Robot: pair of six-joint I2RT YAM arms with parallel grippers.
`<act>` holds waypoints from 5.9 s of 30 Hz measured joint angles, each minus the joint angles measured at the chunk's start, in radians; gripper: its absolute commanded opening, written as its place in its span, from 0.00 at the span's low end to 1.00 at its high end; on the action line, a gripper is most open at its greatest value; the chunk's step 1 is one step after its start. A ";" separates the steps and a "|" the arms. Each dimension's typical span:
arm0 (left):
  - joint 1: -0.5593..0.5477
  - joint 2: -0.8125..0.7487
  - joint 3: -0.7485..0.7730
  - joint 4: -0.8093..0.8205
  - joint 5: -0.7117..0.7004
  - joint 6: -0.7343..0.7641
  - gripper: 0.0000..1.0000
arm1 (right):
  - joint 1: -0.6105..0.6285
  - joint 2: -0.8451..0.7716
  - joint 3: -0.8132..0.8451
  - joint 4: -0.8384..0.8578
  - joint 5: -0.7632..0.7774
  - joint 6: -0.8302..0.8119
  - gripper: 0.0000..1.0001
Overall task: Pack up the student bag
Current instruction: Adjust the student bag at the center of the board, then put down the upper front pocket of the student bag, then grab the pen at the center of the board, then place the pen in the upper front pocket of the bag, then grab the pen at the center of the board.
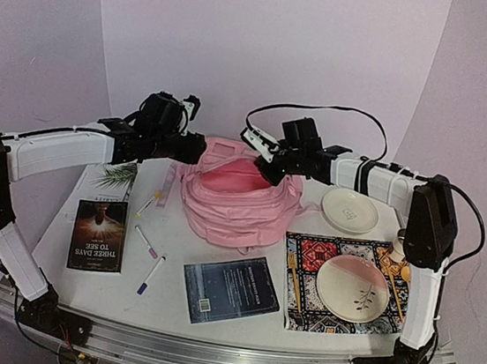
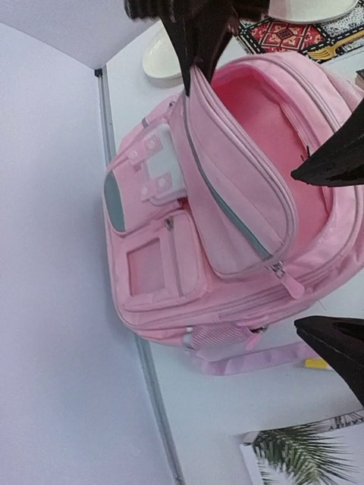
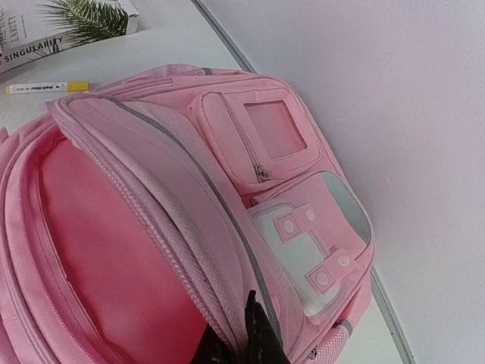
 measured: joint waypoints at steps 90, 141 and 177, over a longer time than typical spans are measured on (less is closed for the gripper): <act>0.110 -0.072 -0.320 0.041 0.550 -0.952 0.00 | 0.179 -0.090 -0.113 -0.014 0.148 0.199 0.00; 0.109 -0.032 -0.250 0.099 0.380 -0.830 0.99 | 0.217 -0.090 -0.112 -0.005 0.199 0.257 0.00; 0.310 0.303 0.097 -0.407 0.088 0.015 0.56 | 0.223 -0.088 -0.092 -0.039 0.228 0.231 0.00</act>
